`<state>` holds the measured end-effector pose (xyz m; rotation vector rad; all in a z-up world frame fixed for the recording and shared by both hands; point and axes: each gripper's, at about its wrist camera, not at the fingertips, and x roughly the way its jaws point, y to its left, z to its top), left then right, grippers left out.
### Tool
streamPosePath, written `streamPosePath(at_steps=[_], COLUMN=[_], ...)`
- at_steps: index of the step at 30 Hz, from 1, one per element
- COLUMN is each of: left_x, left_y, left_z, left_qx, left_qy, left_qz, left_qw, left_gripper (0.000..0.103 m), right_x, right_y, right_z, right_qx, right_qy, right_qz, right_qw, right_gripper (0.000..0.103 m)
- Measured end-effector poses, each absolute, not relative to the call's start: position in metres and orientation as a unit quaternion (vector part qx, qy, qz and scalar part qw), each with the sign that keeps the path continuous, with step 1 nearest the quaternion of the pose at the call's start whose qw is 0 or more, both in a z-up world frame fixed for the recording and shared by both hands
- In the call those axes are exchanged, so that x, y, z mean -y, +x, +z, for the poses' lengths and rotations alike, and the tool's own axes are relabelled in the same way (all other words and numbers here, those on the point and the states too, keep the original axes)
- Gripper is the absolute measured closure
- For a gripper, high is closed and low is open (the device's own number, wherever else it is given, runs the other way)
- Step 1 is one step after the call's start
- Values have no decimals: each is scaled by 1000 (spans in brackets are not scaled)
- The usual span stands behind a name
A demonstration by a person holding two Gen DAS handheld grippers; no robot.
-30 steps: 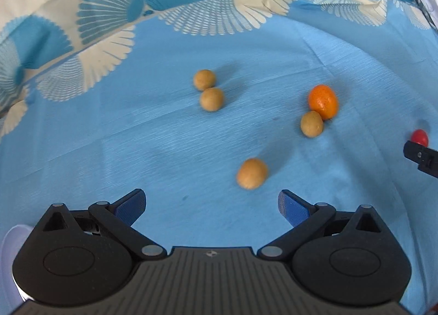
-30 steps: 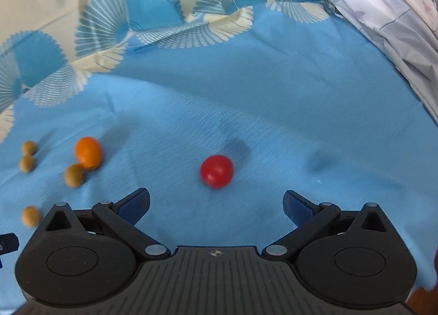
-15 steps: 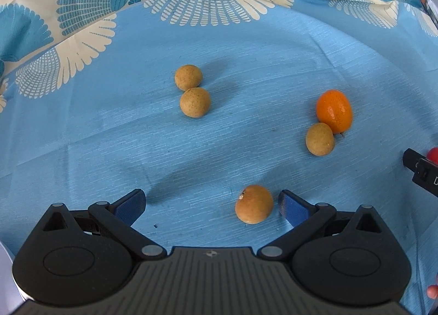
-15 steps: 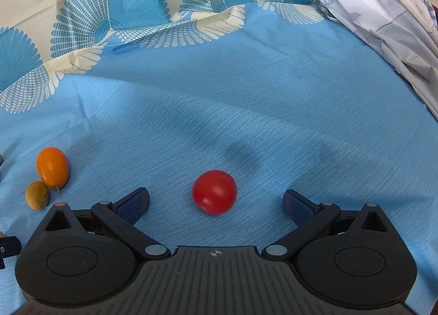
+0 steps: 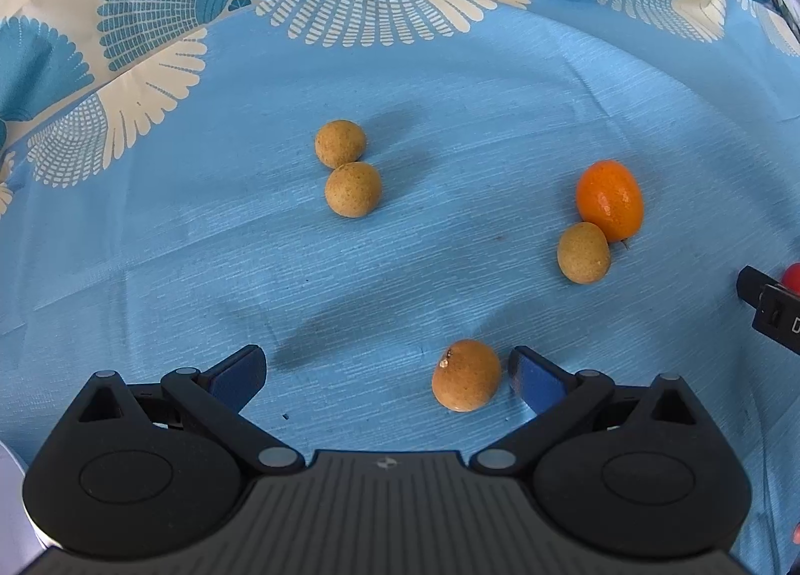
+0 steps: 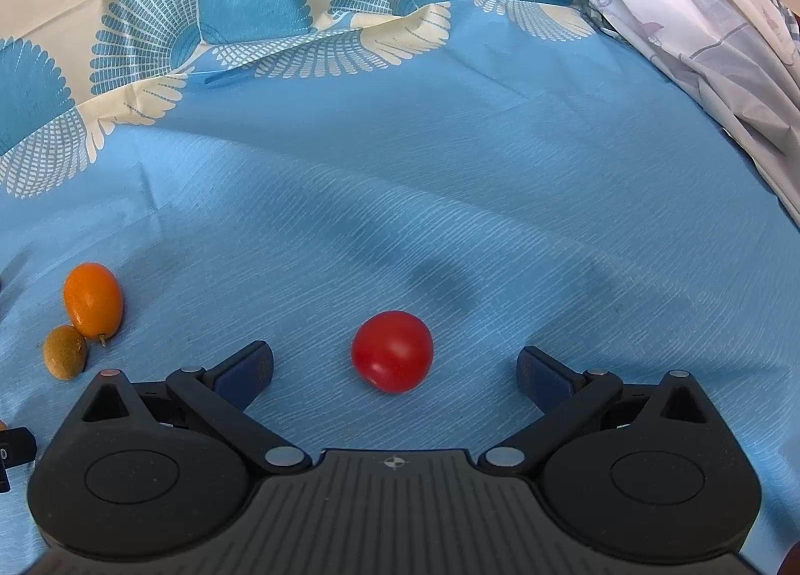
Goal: Organize fruits
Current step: 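Grasp a tan round fruit with the left tool while the right tool grasps a red tomato, then carry both fruits over the plate and open both tools to drop them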
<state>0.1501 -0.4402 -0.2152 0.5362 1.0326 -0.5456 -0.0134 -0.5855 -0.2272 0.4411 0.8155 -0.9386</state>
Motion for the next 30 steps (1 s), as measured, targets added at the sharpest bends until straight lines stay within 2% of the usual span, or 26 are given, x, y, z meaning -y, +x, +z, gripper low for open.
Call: streamPosePath(at_steps=[2, 3, 4, 5, 6, 7, 8, 9, 21, 30], left_x=[439, 438, 436, 435, 434, 435, 434, 433, 392, 310], left_y=[153, 153, 152, 151, 149, 146, 143, 140, 108, 78], left_z=[-214, -212, -208, -205, -201, -198, -195, -192, -140, -77], left_qx=[-487, -487, -485, -486, -486, -483, -476, -468, -453, -450], left_qy=[246, 241, 234, 227, 226, 231, 237, 239, 237, 210], left_qz=[-255, -257, -263, -274, -280, -284, -287, -290, -292, -264], left_qw=[798, 799, 800, 798, 796, 796, 797, 800, 808, 827], left_gripper=[2, 6, 20, 40, 53, 73, 74, 74, 74, 74], right_x=[586, 587, 588, 587, 585, 582, 579, 577, 546, 486], right_y=[-14, -14, -14, -16, -17, -17, -17, -17, -27, -44], right_z=[-227, -226, -225, -223, -221, -218, -216, -215, -178, -124], right_qx=[-381, -383, -386, -383, -379, -374, -372, -371, -356, -344], right_qy=[207, 208, 208, 209, 204, 196, 192, 189, 211, 229], right_qz=[-434, -432, -428, -423, -420, -413, -406, -403, -369, -306], right_qw=[790, 790, 790, 794, 799, 807, 813, 815, 832, 857], right_gripper=[1, 1, 1, 9, 25, 36, 59, 71, 72, 71])
